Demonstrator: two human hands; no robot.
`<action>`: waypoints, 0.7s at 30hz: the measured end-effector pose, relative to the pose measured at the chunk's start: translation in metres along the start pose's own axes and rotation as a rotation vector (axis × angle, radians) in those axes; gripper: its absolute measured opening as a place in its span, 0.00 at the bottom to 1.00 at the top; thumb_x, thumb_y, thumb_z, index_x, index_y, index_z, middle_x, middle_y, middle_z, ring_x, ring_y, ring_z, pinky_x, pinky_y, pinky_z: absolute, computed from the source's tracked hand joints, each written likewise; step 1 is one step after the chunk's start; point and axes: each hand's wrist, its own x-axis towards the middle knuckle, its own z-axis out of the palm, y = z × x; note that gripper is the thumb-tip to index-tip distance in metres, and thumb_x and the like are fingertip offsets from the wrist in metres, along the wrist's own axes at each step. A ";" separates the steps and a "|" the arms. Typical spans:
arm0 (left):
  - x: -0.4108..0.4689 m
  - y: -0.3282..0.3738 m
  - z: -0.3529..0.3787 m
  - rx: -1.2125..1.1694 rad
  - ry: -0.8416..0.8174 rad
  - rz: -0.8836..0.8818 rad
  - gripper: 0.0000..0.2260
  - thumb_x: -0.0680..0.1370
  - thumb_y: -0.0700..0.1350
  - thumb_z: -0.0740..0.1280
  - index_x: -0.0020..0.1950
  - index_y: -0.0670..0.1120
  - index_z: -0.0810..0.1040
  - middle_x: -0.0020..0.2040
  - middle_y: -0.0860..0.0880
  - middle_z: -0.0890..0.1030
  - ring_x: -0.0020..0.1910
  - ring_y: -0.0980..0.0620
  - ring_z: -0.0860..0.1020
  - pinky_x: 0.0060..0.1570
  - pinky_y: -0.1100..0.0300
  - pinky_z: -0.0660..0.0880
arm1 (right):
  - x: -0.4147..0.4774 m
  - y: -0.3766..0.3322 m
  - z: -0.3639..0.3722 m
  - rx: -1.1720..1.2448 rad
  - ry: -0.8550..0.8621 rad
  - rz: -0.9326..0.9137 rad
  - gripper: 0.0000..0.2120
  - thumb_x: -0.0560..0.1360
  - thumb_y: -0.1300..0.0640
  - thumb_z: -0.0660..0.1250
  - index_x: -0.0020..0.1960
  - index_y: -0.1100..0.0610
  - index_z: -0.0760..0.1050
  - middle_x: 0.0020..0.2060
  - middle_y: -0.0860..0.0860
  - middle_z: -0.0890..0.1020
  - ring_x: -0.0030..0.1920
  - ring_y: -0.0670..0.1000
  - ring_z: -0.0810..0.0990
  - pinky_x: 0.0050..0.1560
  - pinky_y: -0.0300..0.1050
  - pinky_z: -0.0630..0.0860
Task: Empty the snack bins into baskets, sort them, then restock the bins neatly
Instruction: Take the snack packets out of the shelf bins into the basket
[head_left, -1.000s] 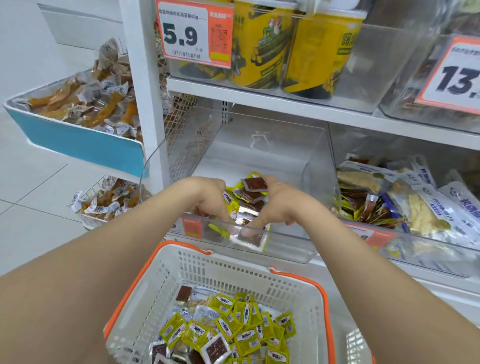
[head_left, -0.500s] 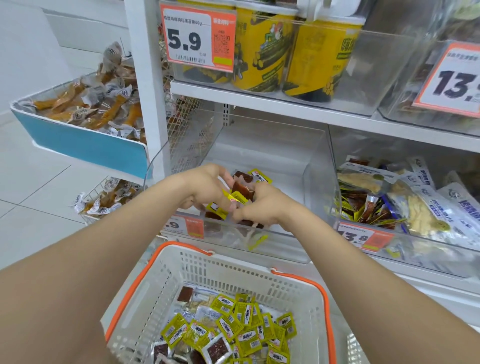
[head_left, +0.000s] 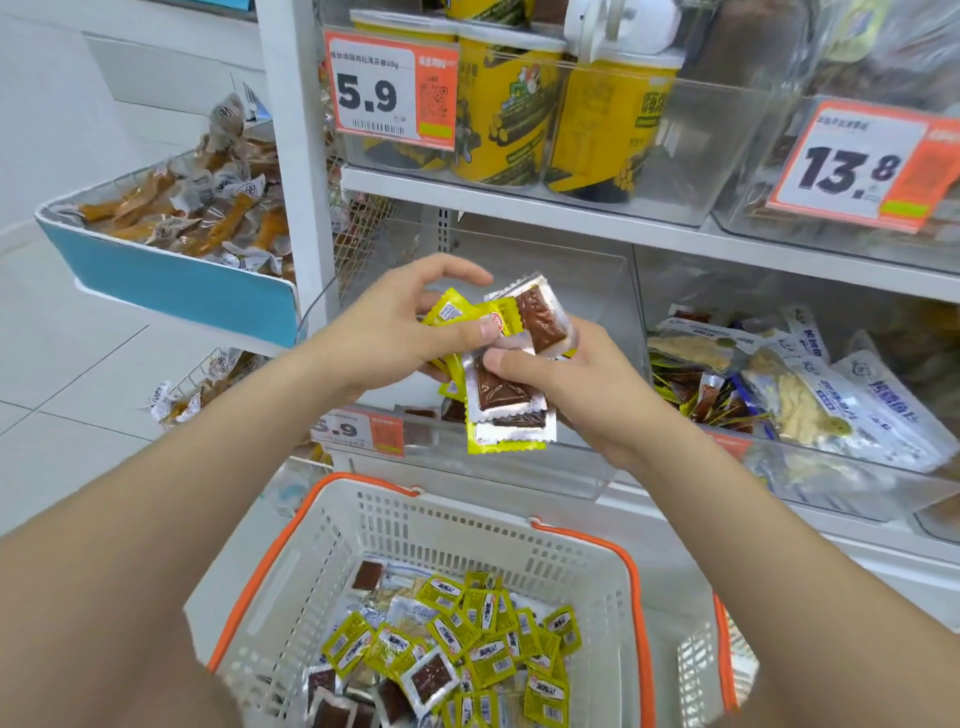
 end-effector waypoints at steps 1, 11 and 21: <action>-0.005 0.006 -0.003 0.020 -0.027 -0.005 0.17 0.75 0.50 0.78 0.61 0.50 0.79 0.46 0.41 0.85 0.37 0.50 0.82 0.36 0.54 0.81 | -0.008 -0.002 -0.001 0.039 -0.064 0.038 0.12 0.76 0.64 0.75 0.60 0.61 0.82 0.54 0.58 0.87 0.55 0.57 0.87 0.60 0.55 0.82; -0.053 -0.015 0.036 0.667 -0.814 -0.416 0.21 0.72 0.50 0.82 0.60 0.47 0.78 0.51 0.46 0.86 0.39 0.54 0.86 0.35 0.55 0.83 | -0.061 0.044 0.025 -1.052 -0.616 0.190 0.20 0.73 0.45 0.79 0.58 0.54 0.79 0.49 0.52 0.85 0.47 0.53 0.83 0.47 0.46 0.80; -0.016 -0.019 0.004 0.543 -0.042 -0.143 0.06 0.78 0.49 0.73 0.42 0.49 0.85 0.32 0.50 0.84 0.29 0.55 0.81 0.31 0.58 0.78 | -0.034 0.009 0.012 -0.541 -0.209 0.034 0.09 0.80 0.62 0.64 0.54 0.52 0.82 0.37 0.55 0.86 0.33 0.54 0.86 0.32 0.48 0.81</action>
